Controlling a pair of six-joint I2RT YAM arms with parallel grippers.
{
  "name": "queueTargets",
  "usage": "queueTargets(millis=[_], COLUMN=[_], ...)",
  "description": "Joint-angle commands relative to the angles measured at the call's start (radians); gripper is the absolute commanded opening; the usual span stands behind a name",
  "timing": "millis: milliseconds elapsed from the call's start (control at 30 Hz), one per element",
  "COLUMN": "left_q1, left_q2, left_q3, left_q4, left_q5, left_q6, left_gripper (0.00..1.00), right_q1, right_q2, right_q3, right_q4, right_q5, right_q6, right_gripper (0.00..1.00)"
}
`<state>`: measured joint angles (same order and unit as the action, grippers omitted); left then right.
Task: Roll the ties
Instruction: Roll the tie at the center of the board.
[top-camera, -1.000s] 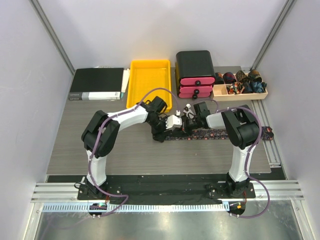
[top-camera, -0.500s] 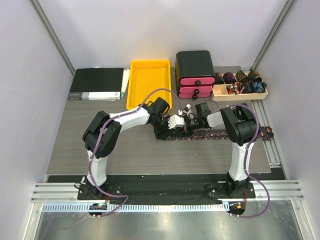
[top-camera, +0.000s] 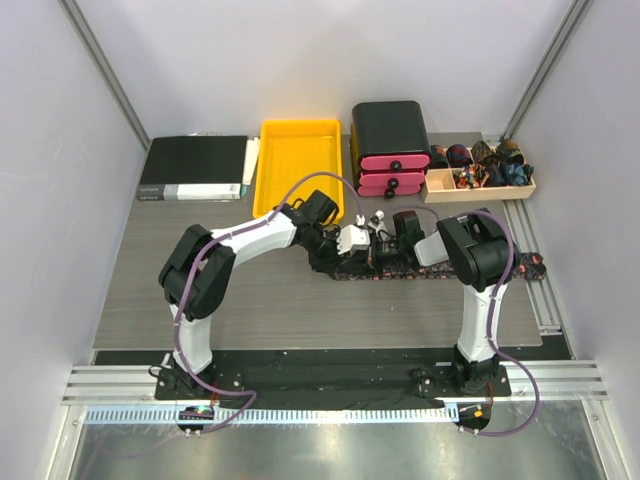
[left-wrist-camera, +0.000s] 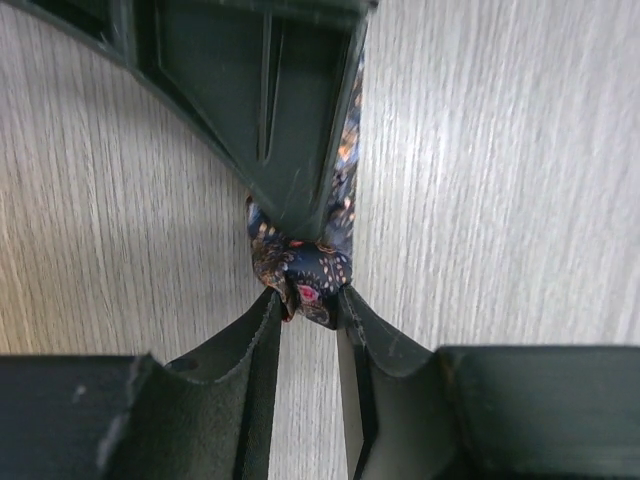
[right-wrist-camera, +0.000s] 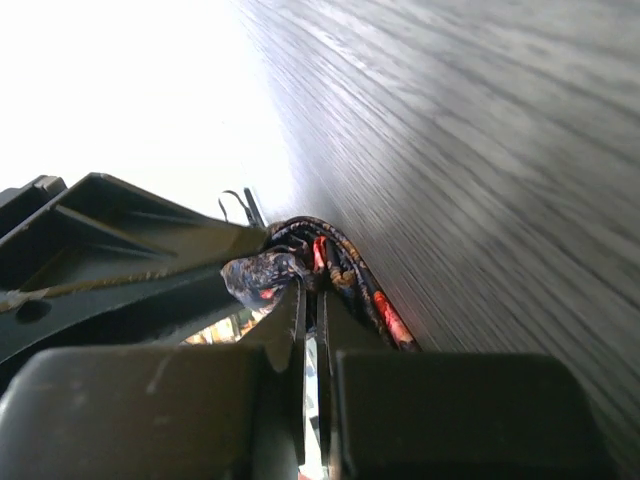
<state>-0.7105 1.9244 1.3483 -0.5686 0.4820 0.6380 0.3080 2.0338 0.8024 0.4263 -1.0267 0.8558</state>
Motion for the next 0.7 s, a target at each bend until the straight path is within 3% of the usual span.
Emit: queueTargets(millis=[0,233,667], left_q1=[-0.004,-0.029,-0.050], left_q2=[-0.018,0.082,0.163], left_q3=[0.052,0.109,0.123], left_q4=[-0.039,-0.040,-0.063], left_q5=[0.093,0.049,-0.056], left_q6=[-0.041,-0.044,-0.034], left_gripper=[0.29,0.35,0.37], right_q1=[0.020,0.017,0.008], right_q2=[0.063,0.078,0.051], right_q3=[-0.066,-0.088,-0.080], right_q4=[0.161,0.249,0.157], right_q5=[0.091,0.067,0.028], right_q6=[0.199,0.267,0.209], right_gripper=[0.01,0.01,0.02])
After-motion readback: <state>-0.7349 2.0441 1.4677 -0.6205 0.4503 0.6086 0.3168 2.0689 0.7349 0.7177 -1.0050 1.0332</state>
